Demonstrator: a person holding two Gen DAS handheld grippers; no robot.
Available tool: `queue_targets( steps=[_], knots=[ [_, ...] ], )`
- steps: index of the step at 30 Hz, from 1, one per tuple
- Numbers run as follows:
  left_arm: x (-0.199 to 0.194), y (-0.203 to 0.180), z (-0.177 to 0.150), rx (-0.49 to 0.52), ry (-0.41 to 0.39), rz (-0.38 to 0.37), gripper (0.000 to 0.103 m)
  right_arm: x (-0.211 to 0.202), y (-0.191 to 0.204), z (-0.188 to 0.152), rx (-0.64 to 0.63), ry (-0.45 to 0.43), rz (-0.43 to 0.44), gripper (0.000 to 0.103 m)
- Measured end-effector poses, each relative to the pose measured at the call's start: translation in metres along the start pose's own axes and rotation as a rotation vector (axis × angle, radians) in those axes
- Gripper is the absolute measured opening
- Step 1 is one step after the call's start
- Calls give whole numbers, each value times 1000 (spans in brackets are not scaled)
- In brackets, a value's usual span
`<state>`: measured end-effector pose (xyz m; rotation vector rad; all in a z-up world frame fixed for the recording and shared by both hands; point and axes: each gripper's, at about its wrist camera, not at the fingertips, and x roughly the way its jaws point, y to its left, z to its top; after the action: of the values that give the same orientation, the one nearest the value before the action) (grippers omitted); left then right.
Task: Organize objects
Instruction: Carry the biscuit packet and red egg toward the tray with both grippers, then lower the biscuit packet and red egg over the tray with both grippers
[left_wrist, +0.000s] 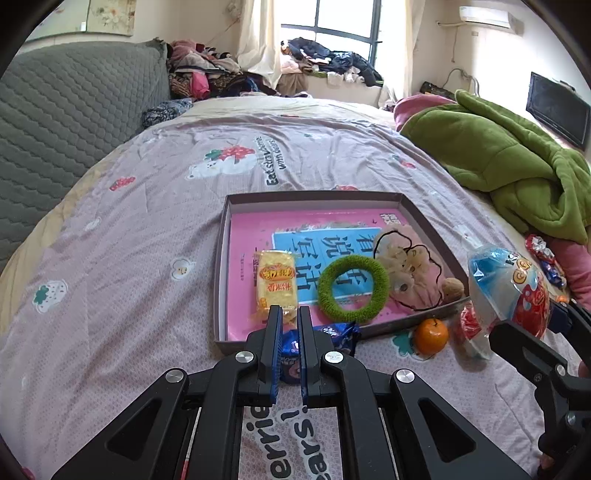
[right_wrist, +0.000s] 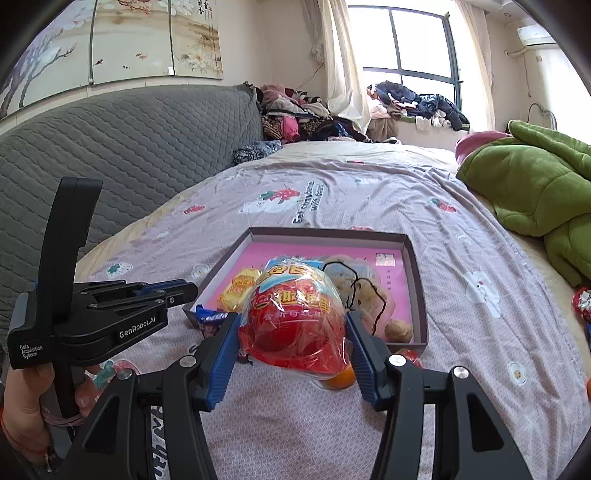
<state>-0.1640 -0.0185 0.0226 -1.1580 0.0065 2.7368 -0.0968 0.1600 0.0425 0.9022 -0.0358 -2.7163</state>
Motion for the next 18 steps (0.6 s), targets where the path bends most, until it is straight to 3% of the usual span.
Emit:
queue_targets(
  steps=[18],
  knots=[
    [-25, -14, 20, 22, -47, 9, 8, -12, -6, 23, -11, -43, -29, 56]
  ],
)
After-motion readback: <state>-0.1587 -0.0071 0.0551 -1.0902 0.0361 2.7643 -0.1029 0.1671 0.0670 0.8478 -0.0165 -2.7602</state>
